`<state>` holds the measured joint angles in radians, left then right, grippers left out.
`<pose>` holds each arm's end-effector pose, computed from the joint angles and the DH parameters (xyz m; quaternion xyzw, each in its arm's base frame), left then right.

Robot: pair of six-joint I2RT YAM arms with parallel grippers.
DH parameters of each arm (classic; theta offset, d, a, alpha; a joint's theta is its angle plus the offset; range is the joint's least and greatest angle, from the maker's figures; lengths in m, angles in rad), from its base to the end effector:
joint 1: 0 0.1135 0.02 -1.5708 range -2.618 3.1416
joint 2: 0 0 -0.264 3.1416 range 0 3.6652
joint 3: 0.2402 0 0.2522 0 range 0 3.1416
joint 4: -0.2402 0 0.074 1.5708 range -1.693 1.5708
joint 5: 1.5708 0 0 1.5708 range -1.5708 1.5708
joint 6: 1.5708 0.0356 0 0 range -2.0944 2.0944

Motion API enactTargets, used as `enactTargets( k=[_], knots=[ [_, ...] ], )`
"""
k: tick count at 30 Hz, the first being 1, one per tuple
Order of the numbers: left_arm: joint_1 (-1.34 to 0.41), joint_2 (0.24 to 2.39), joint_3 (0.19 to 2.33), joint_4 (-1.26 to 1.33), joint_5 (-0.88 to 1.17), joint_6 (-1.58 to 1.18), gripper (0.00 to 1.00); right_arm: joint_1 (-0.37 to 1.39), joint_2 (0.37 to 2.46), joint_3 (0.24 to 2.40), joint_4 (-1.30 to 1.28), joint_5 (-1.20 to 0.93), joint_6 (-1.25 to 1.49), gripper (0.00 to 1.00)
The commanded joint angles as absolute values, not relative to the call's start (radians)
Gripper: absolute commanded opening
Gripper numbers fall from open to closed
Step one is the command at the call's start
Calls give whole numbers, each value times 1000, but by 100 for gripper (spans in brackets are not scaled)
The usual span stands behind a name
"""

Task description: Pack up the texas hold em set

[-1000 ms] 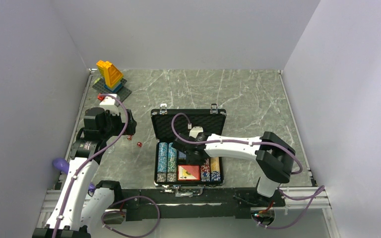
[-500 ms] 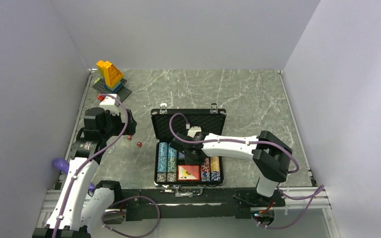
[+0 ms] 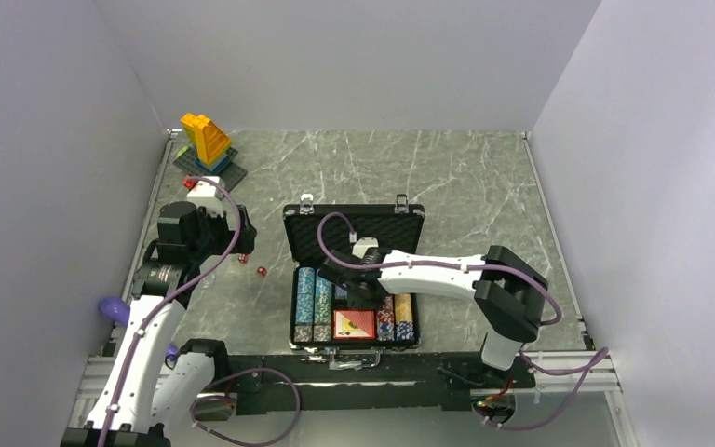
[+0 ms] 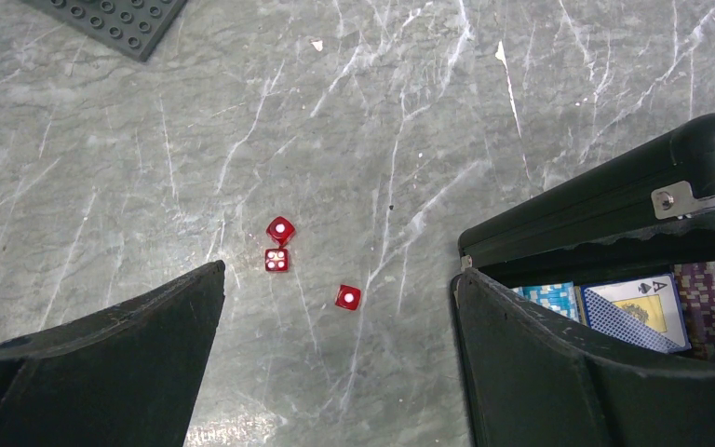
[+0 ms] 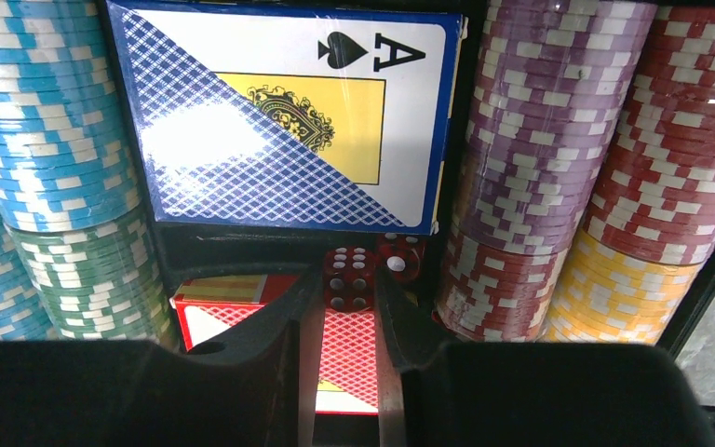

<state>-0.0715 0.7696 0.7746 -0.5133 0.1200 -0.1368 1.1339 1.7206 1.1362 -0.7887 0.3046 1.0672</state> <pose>0.1698 -0.0164 0.3052 0.0023 0.8612 -0.1040 0.4976 0.1442 0.2836 0.1836 -0.0178 0.9836 0.0186 0.1788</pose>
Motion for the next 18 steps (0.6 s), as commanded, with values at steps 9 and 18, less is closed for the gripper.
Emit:
enactTargets(
  k=[9,18],
  knots=[
    [-74,770,793,-479,131,-140,99,1133,1735,1170,-840,331,1062,37],
    [-74,770,793,-479,131,-141,99,1135,1696,1182,-825,352,1045,38]
  ],
)
